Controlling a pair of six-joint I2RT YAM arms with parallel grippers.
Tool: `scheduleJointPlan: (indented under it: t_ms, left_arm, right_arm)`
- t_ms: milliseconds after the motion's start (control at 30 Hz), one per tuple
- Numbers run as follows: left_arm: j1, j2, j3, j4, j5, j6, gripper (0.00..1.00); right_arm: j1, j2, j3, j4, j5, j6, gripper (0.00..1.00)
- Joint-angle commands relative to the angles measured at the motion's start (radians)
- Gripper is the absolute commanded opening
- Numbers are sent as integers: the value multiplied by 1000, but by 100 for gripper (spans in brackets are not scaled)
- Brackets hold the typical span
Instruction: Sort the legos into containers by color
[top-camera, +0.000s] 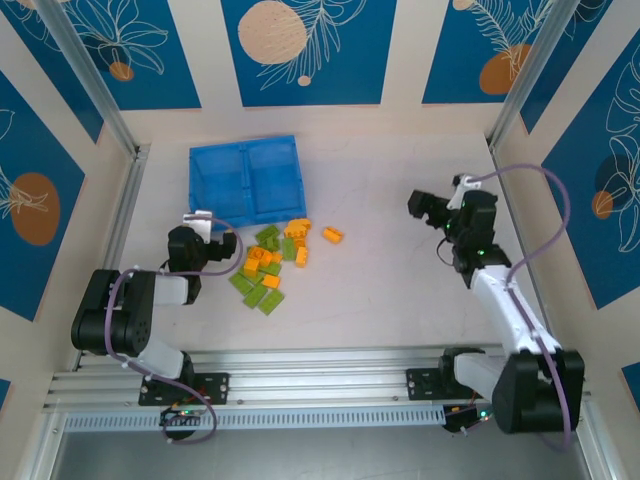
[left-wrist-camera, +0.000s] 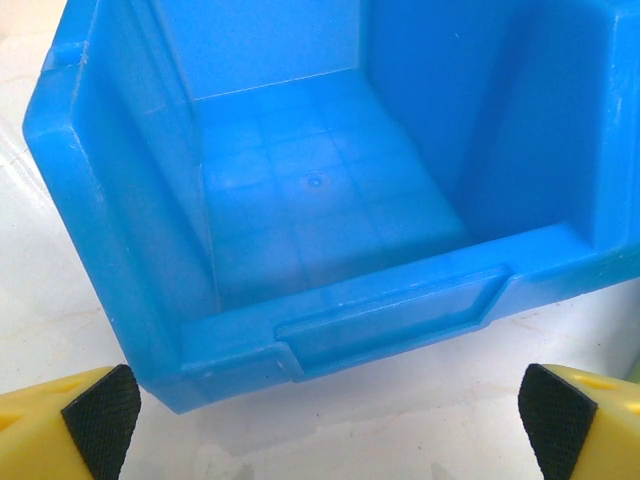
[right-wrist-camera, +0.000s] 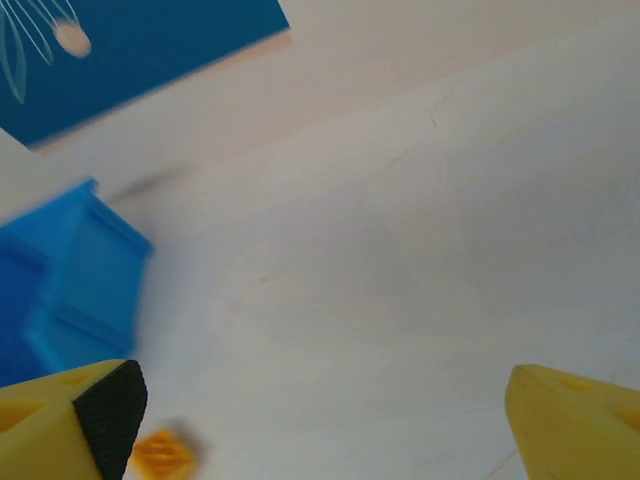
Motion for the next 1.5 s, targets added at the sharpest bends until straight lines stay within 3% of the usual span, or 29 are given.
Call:
scheduleJointPlan:
  t_ms: [0,133,233,333,400,467,600,667,767,900,1000,1100,1233,1467]
  left_arm:
    - [6,-7,-7,36,16,11,100]
    - [0,-101,51,-153,13,12,100]
    - [-9,-243,83,-356,-72,-85,100]
    - [-32,-405,180,-694,-162,-197,100]
    - [-84,-477,261,-915,-224,-262,100]
    - [-153,-504,380,-1186,-321,-415,100]
    - [-277,-444,519,-1473,-246,-650,100]
    - [-341,-376,562,-1537,-151,-755,100]
    - [-426,-252,625,-1606,-25,-805,98]
    - [-458,-159,681,-1685,-25,-784,87]
    - [-457,-123,680,-1689,-20,-707,72]
    - [-456,-64,704,-1729,-54,-603,64]
    - [-451,6,753,-1747,-121,-488,63]
    - [-429,125,813,-1715,-141,-384,60]
  right_arm:
    - [25,8,162,-602,-82,289,94]
    - [140,93,257,-744,-291,288,95]
    - [270,194,357,-820,-313,252,96]
    - [381,310,474,-881,-312,217,98]
    - [433,372,525,-890,-306,215,98]
    - [466,428,555,-875,-313,235,99]
    - [483,518,604,-838,-347,260,99]
    - [483,561,641,-841,-360,263,99]
    - [485,616,697,-858,-383,248,99]
    - [486,655,745,-891,-386,229,99]
    - [485,658,749,-900,-382,225,99]
    - [485,656,743,-913,-368,225,99]
    - [486,648,732,-926,-351,222,100]
    - [484,621,698,-941,-320,220,100]
